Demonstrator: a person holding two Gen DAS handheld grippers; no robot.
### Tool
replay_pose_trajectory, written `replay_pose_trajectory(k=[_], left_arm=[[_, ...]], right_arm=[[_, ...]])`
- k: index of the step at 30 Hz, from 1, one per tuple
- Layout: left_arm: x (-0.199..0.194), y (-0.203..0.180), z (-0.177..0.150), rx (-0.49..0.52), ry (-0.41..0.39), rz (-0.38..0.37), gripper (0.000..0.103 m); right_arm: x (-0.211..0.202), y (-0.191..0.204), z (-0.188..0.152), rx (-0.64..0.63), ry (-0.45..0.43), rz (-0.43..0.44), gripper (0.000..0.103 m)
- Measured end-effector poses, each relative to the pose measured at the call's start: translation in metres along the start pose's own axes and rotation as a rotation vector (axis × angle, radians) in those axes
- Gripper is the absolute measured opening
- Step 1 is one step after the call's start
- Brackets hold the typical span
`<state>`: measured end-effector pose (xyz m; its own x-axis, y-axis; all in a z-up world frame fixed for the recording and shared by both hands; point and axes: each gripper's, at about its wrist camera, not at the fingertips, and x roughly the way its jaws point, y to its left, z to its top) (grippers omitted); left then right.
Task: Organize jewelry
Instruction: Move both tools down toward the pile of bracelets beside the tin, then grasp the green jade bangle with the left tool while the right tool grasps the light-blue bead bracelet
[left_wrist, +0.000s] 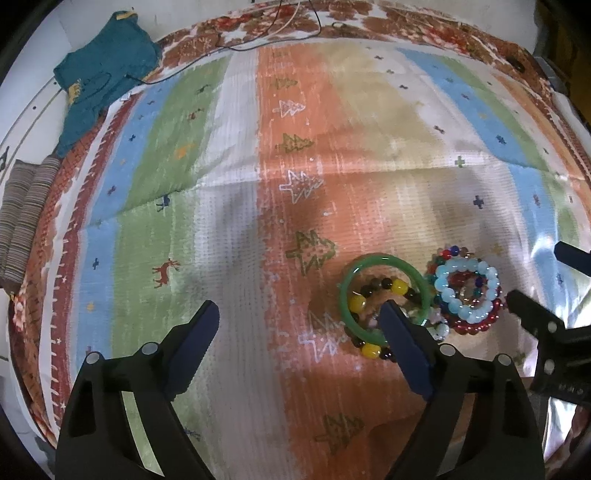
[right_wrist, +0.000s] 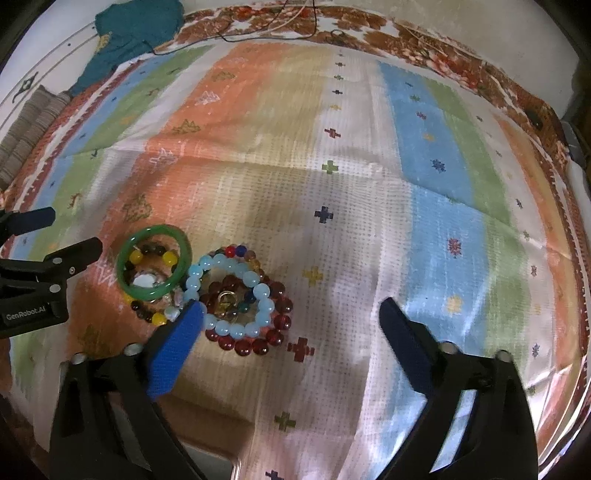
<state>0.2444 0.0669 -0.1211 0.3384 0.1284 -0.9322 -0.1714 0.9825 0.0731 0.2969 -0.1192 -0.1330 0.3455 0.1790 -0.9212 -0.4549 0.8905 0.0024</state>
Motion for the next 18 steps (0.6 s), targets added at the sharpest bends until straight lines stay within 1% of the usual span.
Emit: replay_pose_trajectory(k=[7,10,12,14,16,18], left_arm=[[0.016,-0.001,0.005,0.013,0.026,-0.001,0.081],[0.023,-0.004,0.007,0.025,0.038,-0.003,0.078],[0.026,-0.007,0.008,0.035,0.044,0.0,0.076],[0.031,-0.009,0.008,0.048,0.055,0.005,0.071],[0.036,-0.011,0.007,0.057,0.069,0.009,0.064],[0.039,-0.011,0.006,0.064,0.081,0.01,0.058]], right_arm=[[0.014,-0.001,0.005,-0.003,0.025,-0.002,0.088],[0.019,0.001,0.007,-0.009,0.035,0.004,0.08],[0.022,0.002,0.008,-0.013,0.043,0.009,0.076],[0.026,0.003,0.01,-0.019,0.05,0.012,0.069],[0.03,0.004,0.011,-0.025,0.058,0.018,0.063],[0.033,0.006,0.011,-0.033,0.066,0.021,0.059]])
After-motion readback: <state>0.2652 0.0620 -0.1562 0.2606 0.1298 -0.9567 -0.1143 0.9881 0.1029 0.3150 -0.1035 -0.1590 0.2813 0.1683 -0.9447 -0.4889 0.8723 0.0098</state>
